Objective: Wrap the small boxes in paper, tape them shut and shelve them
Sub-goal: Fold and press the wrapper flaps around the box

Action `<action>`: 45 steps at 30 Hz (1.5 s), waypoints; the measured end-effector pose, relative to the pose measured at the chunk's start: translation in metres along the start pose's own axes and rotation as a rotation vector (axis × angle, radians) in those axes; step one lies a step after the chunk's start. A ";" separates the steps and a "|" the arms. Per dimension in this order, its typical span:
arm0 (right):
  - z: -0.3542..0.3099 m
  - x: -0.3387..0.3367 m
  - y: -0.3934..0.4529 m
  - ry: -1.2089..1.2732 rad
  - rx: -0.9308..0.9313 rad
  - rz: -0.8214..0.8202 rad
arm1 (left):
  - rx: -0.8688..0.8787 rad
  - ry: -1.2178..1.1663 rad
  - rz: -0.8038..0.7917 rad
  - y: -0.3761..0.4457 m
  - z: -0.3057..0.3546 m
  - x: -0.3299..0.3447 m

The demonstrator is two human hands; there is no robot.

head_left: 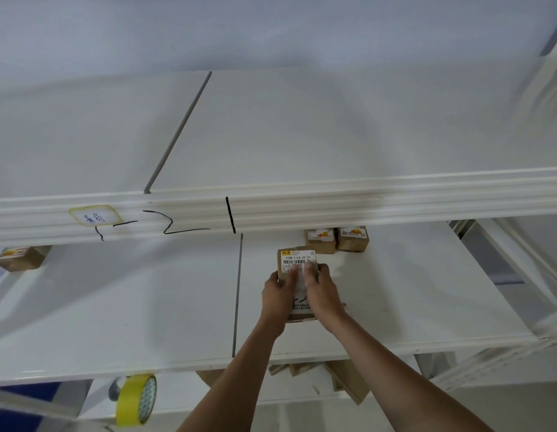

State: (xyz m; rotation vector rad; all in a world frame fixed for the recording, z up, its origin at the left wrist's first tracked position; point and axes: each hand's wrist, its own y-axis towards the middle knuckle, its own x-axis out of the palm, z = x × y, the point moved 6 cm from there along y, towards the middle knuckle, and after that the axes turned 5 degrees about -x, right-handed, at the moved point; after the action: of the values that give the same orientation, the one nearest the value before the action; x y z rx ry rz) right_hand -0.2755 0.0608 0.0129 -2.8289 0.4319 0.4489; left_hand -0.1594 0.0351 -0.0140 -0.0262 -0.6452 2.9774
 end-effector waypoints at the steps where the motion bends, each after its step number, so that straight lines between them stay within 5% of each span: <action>1: 0.000 -0.001 0.001 -0.007 0.012 -0.004 | -0.011 0.007 -0.005 0.001 -0.001 -0.001; 10: 0.015 0.001 0.009 0.114 0.194 -0.051 | -0.284 -0.011 -0.030 0.010 -0.010 -0.002; 18: -0.004 0.000 0.010 -0.015 0.068 0.055 | -0.115 0.148 0.164 0.011 0.005 -0.003; 25: 0.014 0.004 0.009 0.121 0.253 -0.204 | -0.244 0.163 0.031 0.017 -0.010 -0.015; 30: 0.024 -0.007 0.010 -0.037 0.196 -0.028 | -0.031 0.268 0.233 0.003 -0.004 -0.027; 37: 0.008 -0.021 0.006 -0.338 -0.058 0.200 | -0.127 0.294 0.028 -0.005 -0.007 -0.009; 42: 0.025 -0.013 -0.004 -0.199 0.134 -0.010 | -0.206 -0.035 -0.003 -0.010 -0.026 -0.016; 45: 0.037 0.000 -0.016 -0.247 0.191 -0.176 | -0.216 0.025 0.022 -0.011 -0.037 -0.018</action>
State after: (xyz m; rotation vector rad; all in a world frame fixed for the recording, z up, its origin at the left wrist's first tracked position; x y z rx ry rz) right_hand -0.2794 0.0859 -0.0179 -2.5568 0.1655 0.6712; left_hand -0.1391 0.0585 -0.0436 -0.0866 -0.9651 2.9076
